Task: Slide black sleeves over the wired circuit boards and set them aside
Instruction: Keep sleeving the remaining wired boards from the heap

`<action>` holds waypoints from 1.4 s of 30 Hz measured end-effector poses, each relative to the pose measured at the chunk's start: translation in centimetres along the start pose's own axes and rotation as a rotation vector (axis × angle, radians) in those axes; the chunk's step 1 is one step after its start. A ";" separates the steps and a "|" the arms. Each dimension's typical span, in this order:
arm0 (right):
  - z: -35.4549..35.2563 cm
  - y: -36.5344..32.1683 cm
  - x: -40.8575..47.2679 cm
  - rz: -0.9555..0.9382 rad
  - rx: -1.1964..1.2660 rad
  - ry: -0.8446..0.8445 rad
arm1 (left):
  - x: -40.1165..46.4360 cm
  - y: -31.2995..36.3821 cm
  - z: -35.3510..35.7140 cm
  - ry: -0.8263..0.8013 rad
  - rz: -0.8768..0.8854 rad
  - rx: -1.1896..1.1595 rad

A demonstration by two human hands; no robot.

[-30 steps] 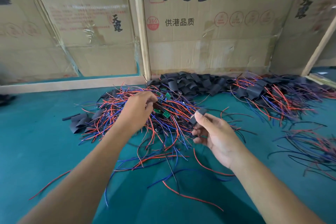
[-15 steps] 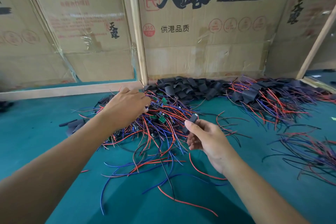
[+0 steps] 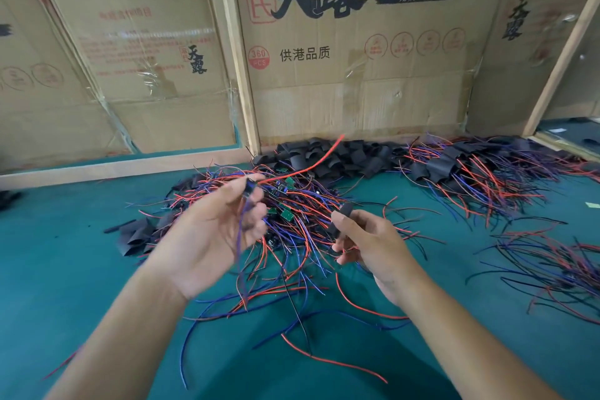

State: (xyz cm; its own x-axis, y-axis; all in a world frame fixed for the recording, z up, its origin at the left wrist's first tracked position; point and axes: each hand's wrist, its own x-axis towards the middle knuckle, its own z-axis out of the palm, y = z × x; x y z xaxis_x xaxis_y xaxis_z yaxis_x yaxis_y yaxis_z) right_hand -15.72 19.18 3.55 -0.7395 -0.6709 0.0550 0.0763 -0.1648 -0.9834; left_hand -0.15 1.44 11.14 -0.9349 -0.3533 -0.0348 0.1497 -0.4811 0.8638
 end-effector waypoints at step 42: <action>1.0 0.8 -1.5 -0.476 -0.852 -0.397 | 0.0 -3.1 0.2 0.190 0.410 -0.354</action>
State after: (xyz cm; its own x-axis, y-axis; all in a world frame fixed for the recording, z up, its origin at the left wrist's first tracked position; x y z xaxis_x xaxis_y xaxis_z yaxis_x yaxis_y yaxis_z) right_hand -13.82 19.33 2.82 -0.2860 -0.8843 0.3691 -0.7738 -0.0141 -0.6333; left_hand -0.69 3.05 8.52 -0.7080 -0.6902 0.1497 0.6174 -0.5019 0.6057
